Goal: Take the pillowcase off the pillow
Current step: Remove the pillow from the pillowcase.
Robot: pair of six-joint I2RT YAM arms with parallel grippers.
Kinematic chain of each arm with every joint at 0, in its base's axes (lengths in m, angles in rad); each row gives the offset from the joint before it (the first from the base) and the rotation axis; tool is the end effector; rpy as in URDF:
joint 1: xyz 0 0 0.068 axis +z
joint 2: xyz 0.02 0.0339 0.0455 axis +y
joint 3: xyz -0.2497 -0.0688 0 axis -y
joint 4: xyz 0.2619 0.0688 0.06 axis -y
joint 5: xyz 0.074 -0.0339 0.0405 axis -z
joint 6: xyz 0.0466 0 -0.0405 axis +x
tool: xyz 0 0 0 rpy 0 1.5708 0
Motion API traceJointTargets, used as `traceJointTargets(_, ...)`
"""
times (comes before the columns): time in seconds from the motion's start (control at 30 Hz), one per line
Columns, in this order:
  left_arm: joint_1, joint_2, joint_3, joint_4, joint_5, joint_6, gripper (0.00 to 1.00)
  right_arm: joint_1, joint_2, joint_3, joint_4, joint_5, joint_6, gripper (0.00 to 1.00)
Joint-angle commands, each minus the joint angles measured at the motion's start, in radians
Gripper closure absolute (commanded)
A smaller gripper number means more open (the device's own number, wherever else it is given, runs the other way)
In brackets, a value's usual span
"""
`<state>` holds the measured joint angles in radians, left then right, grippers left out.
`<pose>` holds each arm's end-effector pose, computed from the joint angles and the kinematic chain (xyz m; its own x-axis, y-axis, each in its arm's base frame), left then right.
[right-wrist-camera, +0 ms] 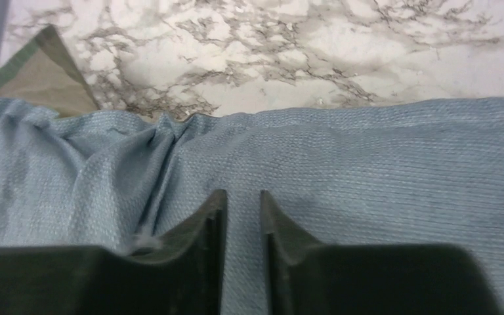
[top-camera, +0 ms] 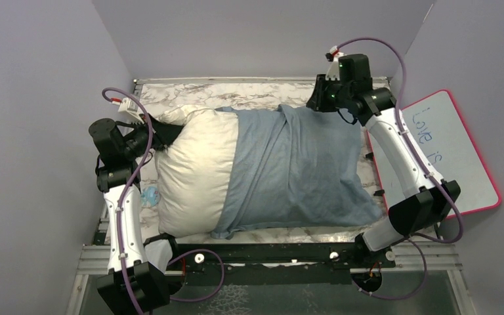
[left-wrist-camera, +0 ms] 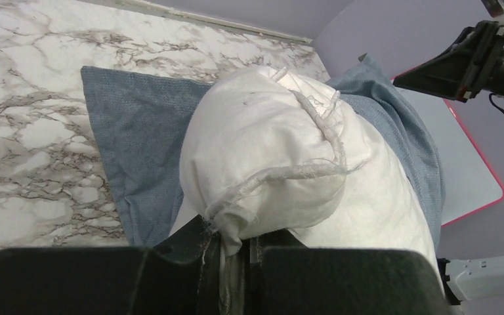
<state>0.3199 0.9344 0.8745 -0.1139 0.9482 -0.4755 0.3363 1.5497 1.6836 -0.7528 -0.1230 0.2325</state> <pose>0.2362 0.0384 0.3410 -0.4097 -0.4169 -0.8114 0.4371 0.6910 -0.5758 0.3419 0.1256 0.3878 -0.6301 0.0220 -0.7762 -0.2843 0.9237 0.2569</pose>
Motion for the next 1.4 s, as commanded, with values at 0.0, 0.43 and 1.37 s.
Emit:
traceJointTargets(0.0, 0.016, -0.027, 0.009, 0.148, 0.024, -0.046, 1.00, -0.023, -0.057, 0.004, 0.094, -0.420, 0.018, 0.51)
traceJointTargets(0.43, 0.013, -0.032, 0.003, 0.171, 0.070, -0.099, 1.00, 0.297, 0.243, 0.309, -0.122, -0.234, -0.109, 0.15)
traceJointTargets(1.37, 0.013, -0.024, 0.026, 0.013, -0.106, -0.021, 1.00, 0.190, 0.156, 0.219, -0.130, 0.017, -0.115, 0.73)
